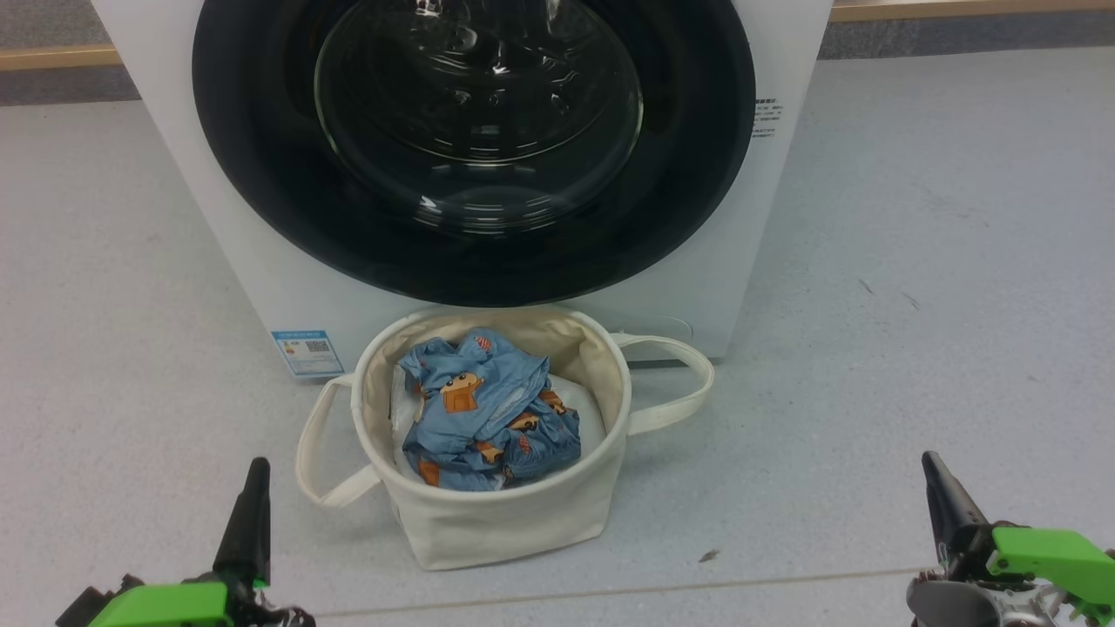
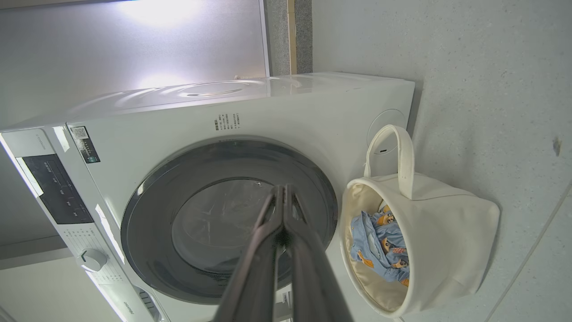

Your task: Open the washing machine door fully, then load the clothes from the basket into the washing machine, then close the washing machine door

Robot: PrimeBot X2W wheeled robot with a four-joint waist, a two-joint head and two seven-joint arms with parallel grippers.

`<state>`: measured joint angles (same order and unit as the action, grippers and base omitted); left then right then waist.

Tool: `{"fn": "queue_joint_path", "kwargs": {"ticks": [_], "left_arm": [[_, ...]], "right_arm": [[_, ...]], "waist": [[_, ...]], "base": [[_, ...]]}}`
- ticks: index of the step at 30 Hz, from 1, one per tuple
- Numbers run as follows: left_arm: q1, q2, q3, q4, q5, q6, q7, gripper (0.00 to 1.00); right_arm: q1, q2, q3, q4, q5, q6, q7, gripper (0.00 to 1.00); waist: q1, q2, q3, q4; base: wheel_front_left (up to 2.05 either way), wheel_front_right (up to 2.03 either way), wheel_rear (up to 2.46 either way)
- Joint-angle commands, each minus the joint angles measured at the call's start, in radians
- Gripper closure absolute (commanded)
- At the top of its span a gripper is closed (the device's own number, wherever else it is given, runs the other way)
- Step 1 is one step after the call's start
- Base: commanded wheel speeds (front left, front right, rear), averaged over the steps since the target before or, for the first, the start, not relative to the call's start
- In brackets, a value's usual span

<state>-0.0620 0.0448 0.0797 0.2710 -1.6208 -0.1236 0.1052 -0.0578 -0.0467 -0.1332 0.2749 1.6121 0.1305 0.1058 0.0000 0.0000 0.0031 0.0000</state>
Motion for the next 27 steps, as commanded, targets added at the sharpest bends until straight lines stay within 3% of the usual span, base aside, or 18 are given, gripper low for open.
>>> {"fn": "queue_joint_path", "kwargs": {"ticks": [1, 18, 19, 27], "left_arm": [[-0.046, 0.006, 0.034, -0.026, 0.012, -0.007, 0.008, 1.0], [-0.046, 0.006, 0.035, -0.026, 0.013, -0.007, 0.008, 1.0], [0.0, 0.0, 0.0, 0.001, 0.009, 0.0, 0.0, 0.0], [-0.001, -0.002, -0.01, 0.033, 0.008, 0.001, -0.019, 0.0]], "right_arm": [[-0.05, -0.004, 0.019, -0.03, -0.004, 0.0, 0.008, 1.0], [-0.05, -0.004, 0.018, -0.03, -0.004, 0.0, 0.008, 1.0], [0.0, 0.0, 0.0, 0.001, 0.0, 0.0, 0.0, 0.0], [-0.005, 0.003, -0.004, 0.03, -0.024, 0.0, -0.019, 0.0]], "waist": [[0.0, 0.0, 0.0, 0.0], [0.0, 0.0, 0.0, 0.0], [0.0, 0.0, 0.0, 0.0], [0.0022, 0.0, 0.0, 0.002]], "base": [[0.0, 0.0, 0.0], [0.0, 0.0, 0.0], [0.0, 0.0, 0.0], [0.0, 0.0, 0.0]]}}
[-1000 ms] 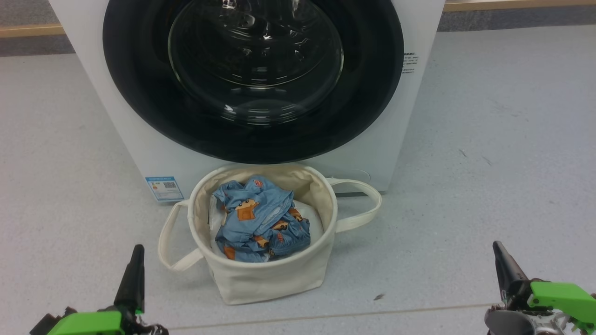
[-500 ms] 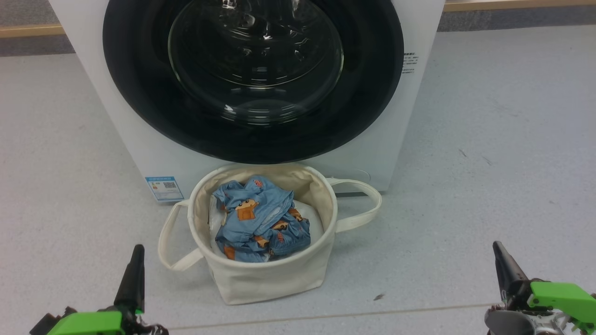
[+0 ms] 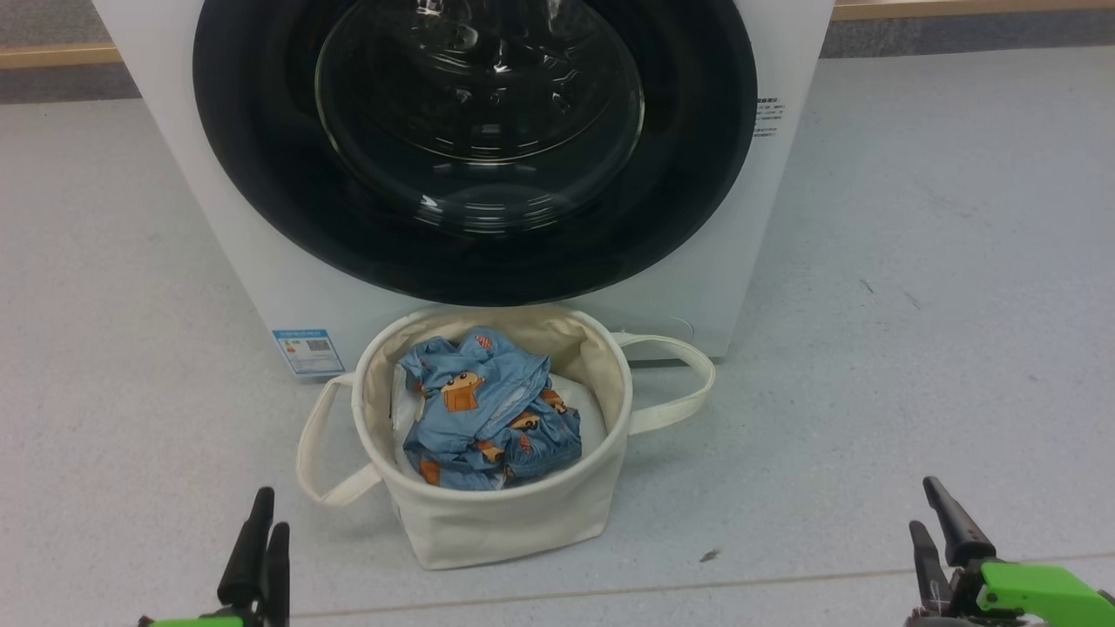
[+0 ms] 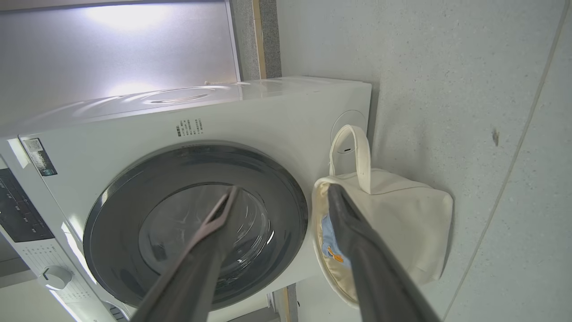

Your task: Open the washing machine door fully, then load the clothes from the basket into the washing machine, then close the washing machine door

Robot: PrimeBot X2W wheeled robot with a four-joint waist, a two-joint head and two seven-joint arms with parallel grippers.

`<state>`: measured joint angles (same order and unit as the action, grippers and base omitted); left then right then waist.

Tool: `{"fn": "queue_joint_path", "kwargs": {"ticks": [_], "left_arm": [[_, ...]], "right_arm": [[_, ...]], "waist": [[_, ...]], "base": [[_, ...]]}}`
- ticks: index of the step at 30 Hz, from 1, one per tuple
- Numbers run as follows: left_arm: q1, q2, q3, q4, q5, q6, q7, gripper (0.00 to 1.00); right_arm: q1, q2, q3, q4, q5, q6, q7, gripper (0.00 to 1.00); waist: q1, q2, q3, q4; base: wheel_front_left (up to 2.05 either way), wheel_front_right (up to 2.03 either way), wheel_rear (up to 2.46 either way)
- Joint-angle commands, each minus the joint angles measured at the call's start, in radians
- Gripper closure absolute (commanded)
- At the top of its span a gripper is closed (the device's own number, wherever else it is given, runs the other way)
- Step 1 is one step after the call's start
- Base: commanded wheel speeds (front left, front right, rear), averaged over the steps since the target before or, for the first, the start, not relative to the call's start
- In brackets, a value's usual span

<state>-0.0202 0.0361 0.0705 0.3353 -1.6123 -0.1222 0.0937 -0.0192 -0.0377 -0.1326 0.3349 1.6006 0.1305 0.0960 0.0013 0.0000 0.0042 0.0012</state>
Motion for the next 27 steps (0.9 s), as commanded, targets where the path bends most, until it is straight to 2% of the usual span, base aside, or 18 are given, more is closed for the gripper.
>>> {"fn": "queue_joint_path", "kwargs": {"ticks": [1, 5, 17, 27], "left_arm": [[-0.044, 0.007, -0.002, -0.03, -0.001, -0.001, -0.011, 0.0], [-0.048, 0.007, -0.007, -0.027, -0.001, -0.001, -0.022, 0.0], [-0.064, 0.008, -0.011, -0.022, 0.013, -0.002, -0.055, 0.0], [-0.078, 0.008, 0.007, -0.038, 0.085, -0.002, -0.084, 0.0]], "right_arm": [[-0.045, -0.006, -0.006, -0.029, -0.015, 0.0, -0.012, 0.0], [-0.053, -0.006, -0.014, -0.038, -0.028, 0.0, -0.024, 0.0], [-0.071, -0.007, -0.028, -0.069, -0.084, 0.0, -0.056, 0.0], [-0.097, -0.008, -0.022, -0.089, -0.203, 0.0, -0.085, 0.0]], "waist": [[0.0009, 0.0, -0.002, 0.002], [-0.0011, 0.0, 0.0, 0.003], [-0.0013, 0.0, 0.002, 0.009], [-0.0013, 0.0, 0.0, 0.014]], "base": [[0.0, 0.0, 0.0], [0.0, 0.0, 0.0], [0.0, 0.0, 0.0], [0.0, 0.0, 0.0]]}}
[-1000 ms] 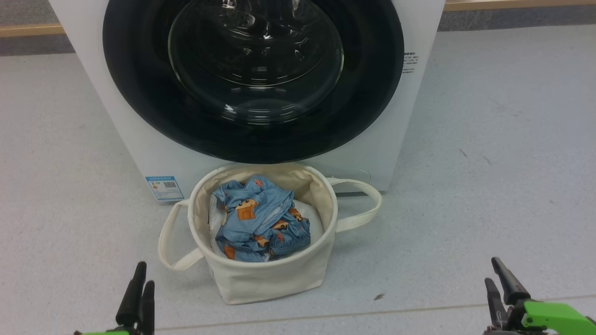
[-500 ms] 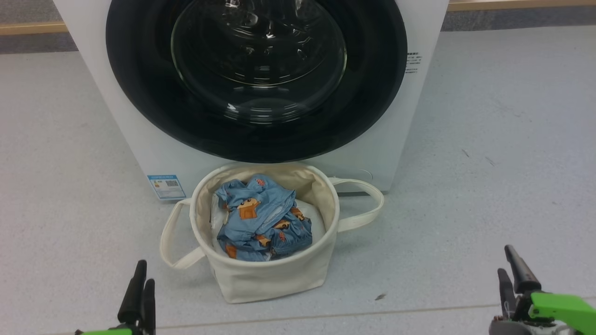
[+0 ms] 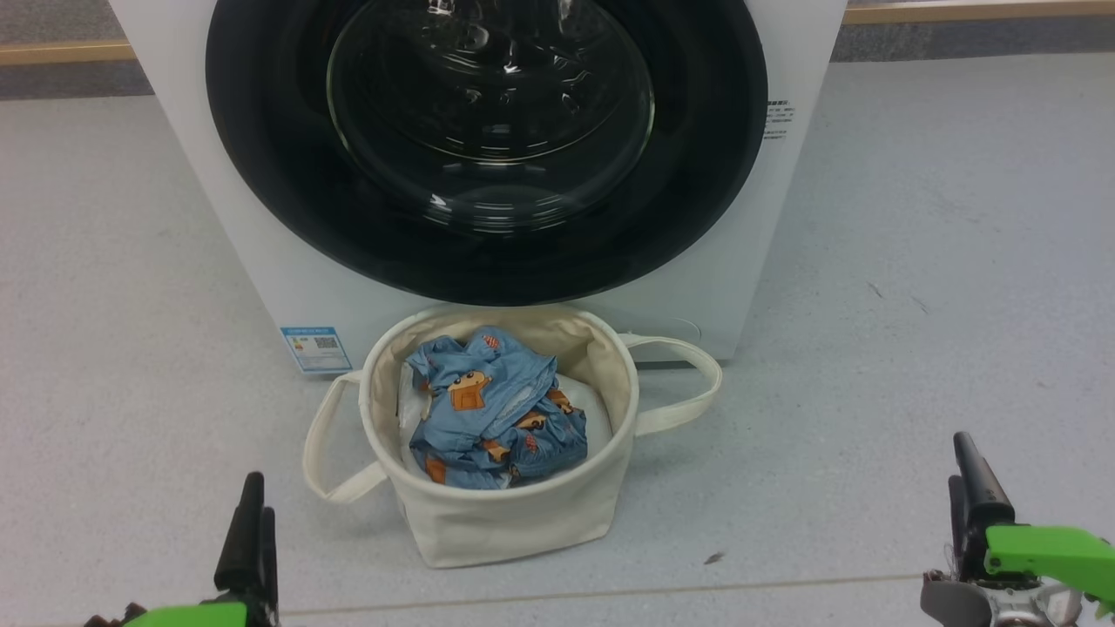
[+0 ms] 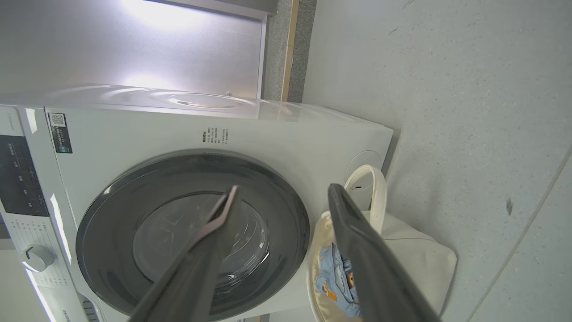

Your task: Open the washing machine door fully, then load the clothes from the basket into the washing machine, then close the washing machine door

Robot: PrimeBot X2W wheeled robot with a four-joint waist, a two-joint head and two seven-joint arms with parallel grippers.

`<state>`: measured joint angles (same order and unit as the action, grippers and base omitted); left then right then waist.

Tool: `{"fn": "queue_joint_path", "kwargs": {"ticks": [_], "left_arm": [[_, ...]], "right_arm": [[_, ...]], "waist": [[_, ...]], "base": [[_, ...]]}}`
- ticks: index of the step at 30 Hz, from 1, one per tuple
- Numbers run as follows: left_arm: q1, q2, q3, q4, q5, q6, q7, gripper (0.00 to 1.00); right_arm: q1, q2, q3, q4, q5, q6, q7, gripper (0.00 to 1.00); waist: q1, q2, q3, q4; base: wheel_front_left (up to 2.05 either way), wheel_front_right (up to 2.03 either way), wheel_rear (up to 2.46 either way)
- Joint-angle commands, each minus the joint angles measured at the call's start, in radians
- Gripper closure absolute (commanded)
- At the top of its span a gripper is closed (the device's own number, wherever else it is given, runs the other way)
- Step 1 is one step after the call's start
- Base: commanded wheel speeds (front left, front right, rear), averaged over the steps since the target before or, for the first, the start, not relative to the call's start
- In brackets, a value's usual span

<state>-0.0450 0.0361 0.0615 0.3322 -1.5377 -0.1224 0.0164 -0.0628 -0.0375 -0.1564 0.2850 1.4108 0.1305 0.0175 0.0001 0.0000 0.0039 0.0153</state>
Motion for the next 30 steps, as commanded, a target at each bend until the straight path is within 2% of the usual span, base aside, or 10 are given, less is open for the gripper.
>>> {"fn": "queue_joint_path", "kwargs": {"ticks": [1, 12, 30], "left_arm": [[-0.054, 0.008, 0.018, -0.037, 0.018, -0.002, -0.009, 0.0], [-0.072, 0.009, 0.032, -0.073, 0.137, -0.003, -0.042, 0.0], [-0.109, 0.01, 0.08, -0.17, 0.452, 0.009, -0.091, 0.0]], "right_arm": [[-0.057, -0.008, 0.004, -0.043, -0.028, 0.0, -0.01, 0.0], [-0.106, -0.008, 0.038, -0.097, -0.209, 0.0, -0.042, 0.0], [-0.185, -0.01, 0.102, -0.17, -0.546, 0.0, -0.092, 0.0]], "waist": [[0.0, 0.0, 0.0, 0.001], [-0.0001, 0.0, 0.001, 0.003], [-0.0001, 0.0, 0.005, 0.012]], "base": [[0.0, 0.0, 0.0], [0.0, 0.0, 0.0], [0.0, 0.0, 0.0]]}}
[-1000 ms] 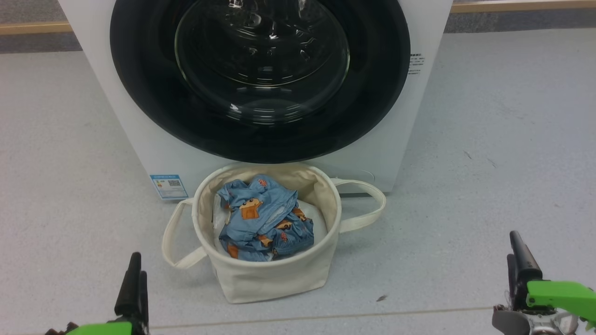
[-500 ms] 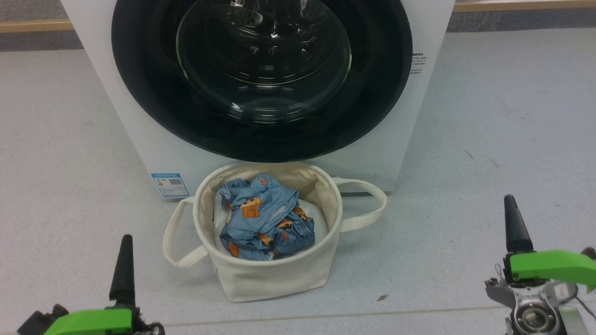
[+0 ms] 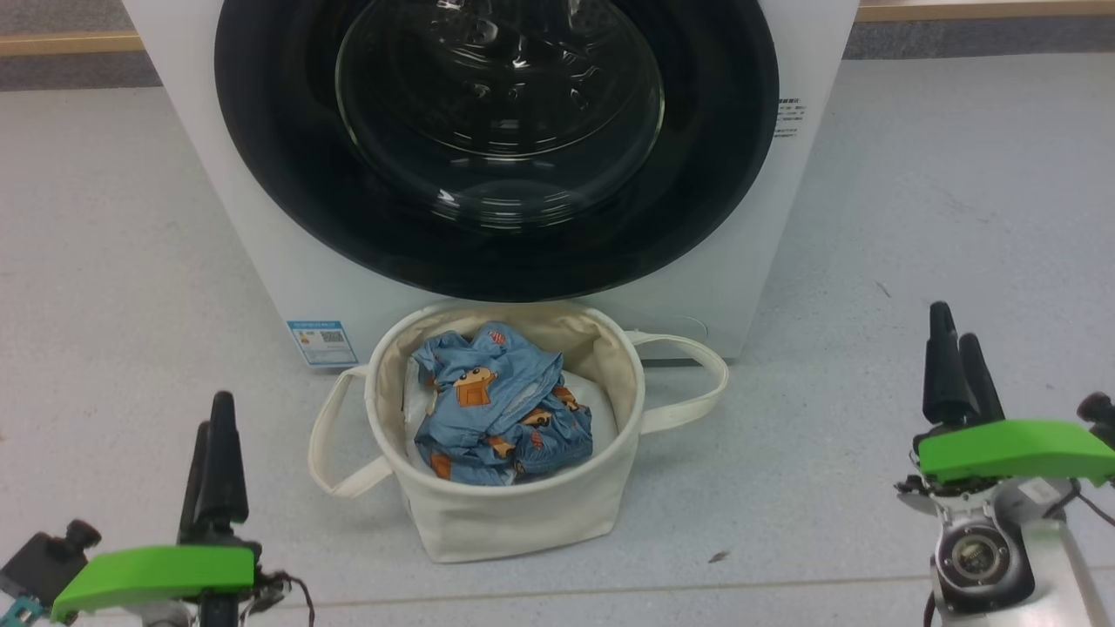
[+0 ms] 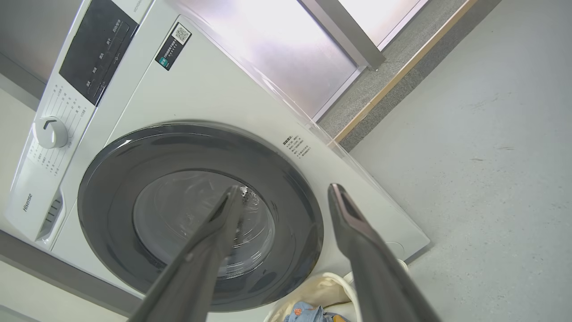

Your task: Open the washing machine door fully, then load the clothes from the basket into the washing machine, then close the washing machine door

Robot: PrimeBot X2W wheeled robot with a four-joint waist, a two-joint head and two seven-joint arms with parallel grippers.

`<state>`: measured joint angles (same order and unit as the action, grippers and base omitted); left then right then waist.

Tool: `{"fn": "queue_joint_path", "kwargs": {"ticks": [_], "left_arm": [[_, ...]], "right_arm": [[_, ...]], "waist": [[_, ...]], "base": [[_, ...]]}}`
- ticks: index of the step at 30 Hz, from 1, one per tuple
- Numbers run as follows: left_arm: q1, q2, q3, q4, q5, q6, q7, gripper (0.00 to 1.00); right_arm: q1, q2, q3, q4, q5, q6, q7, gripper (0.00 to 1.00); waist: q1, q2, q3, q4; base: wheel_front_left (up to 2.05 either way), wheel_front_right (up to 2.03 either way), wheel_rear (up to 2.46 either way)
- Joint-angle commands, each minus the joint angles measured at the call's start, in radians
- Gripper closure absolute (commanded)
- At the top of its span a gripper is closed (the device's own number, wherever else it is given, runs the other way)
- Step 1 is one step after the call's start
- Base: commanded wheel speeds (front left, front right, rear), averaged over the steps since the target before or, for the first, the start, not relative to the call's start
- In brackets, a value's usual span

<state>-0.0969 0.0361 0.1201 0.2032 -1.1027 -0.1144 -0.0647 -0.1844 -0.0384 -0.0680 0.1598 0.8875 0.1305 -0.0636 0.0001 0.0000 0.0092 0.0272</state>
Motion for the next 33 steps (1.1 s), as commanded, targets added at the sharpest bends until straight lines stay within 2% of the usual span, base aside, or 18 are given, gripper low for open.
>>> {"fn": "queue_joint_path", "kwargs": {"ticks": [1, 15, 26, 33], "left_arm": [[-0.058, 0.01, 0.019, -0.05, 0.039, 0.005, -0.013, 0.0], [-0.07, 0.011, -0.035, -0.17, 0.36, 0.091, -0.057, 0.0], [-0.076, 0.012, -0.075, -0.218, 0.581, 0.146, -0.089, 0.0], [-0.075, 0.012, -0.098, -0.176, 0.706, 0.189, -0.11, 0.0]], "right_arm": [[-0.067, -0.01, 0.017, -0.049, -0.042, 0.0, -0.014, 0.0], [-0.114, -0.032, 0.108, -0.13, -0.212, 0.0, -0.058, 0.0], [-0.133, -0.036, 0.134, -0.091, -0.402, 0.0, -0.09, 0.0], [-0.136, -0.03, 0.153, -0.035, -0.507, 0.0, -0.11, 0.0]], "waist": [[0.0, 0.0, 0.001, 0.001], [0.0, 0.0, 0.008, 0.009], [0.0, 0.0, 0.015, 0.017], [0.0, 0.0, 0.016, 0.021]], "base": [[0.0, 0.0, 0.0], [0.0, 0.0, 0.0], [0.0, 0.0, 0.0], [0.0, 0.0, 0.0]]}}
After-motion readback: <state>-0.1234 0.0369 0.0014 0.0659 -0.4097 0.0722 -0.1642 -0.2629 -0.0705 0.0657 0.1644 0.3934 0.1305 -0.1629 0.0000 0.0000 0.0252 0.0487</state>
